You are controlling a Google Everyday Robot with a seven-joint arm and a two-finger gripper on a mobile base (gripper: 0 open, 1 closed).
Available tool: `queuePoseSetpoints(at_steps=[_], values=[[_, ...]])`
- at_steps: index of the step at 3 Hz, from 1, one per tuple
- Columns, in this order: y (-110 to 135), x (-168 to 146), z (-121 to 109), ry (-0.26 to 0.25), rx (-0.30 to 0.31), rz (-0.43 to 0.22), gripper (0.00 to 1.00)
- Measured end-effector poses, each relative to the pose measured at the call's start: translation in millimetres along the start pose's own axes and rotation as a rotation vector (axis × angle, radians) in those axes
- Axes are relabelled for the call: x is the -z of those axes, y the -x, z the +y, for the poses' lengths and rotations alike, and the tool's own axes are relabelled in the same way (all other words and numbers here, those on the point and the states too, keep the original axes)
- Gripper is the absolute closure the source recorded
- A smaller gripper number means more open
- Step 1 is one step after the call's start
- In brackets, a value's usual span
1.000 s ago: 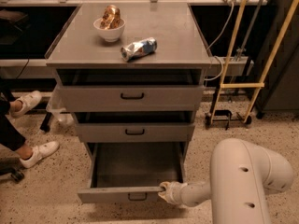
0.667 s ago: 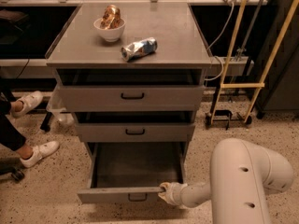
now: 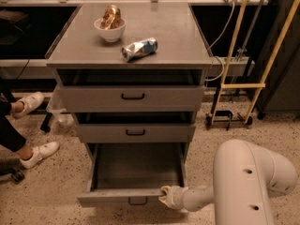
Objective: Open bottom drawer
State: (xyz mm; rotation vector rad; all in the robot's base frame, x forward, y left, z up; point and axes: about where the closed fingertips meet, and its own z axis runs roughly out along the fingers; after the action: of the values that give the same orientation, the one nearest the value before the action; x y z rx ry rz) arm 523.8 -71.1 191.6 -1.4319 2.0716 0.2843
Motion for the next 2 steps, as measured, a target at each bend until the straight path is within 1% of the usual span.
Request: queuePoseSetpoints(at_steps=[1, 2], values=[[-13.8, 3.7, 20.6, 0.016, 0.015, -0.005, 1.00], [-9.2, 6.0, 17.0, 0.016, 0.015, -0.005, 1.00]])
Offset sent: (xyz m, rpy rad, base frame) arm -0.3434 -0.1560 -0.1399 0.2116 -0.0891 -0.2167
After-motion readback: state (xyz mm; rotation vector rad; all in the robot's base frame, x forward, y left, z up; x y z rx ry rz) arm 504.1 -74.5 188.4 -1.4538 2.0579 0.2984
